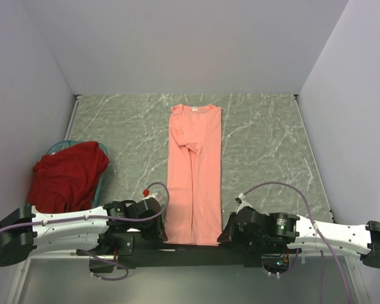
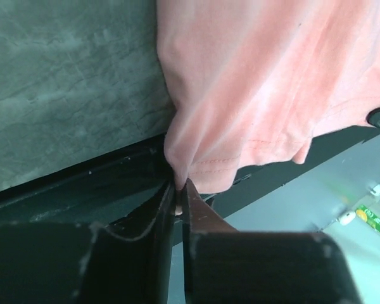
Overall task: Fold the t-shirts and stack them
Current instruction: Fold the tshirt
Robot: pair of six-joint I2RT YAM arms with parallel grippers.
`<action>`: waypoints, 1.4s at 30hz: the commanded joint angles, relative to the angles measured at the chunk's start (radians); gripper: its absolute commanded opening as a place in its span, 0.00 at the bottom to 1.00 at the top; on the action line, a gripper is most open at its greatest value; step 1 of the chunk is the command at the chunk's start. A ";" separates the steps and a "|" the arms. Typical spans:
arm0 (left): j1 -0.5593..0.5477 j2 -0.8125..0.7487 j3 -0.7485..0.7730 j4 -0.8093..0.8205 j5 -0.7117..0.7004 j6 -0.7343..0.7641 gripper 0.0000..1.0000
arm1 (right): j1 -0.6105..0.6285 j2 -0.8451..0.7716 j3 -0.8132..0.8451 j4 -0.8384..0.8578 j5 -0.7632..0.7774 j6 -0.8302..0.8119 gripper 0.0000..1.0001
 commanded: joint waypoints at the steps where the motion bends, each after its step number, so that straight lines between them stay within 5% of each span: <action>1: -0.006 -0.020 0.089 -0.022 -0.063 0.023 0.12 | 0.004 -0.025 0.057 -0.053 0.088 -0.013 0.05; 9: 0.052 0.049 0.261 -0.073 -0.142 0.119 0.03 | -0.091 0.137 0.344 -0.160 0.263 -0.264 0.00; 18: 0.311 0.217 0.423 0.001 -0.139 0.299 0.01 | -0.413 0.443 0.508 0.061 0.170 -0.599 0.00; 24: 0.446 0.360 0.534 0.064 -0.128 0.331 0.01 | -0.553 0.636 0.600 0.136 0.156 -0.675 0.00; 42: 0.614 0.717 0.815 0.075 -0.122 0.383 0.01 | -0.831 0.981 0.820 0.242 0.037 -0.791 0.00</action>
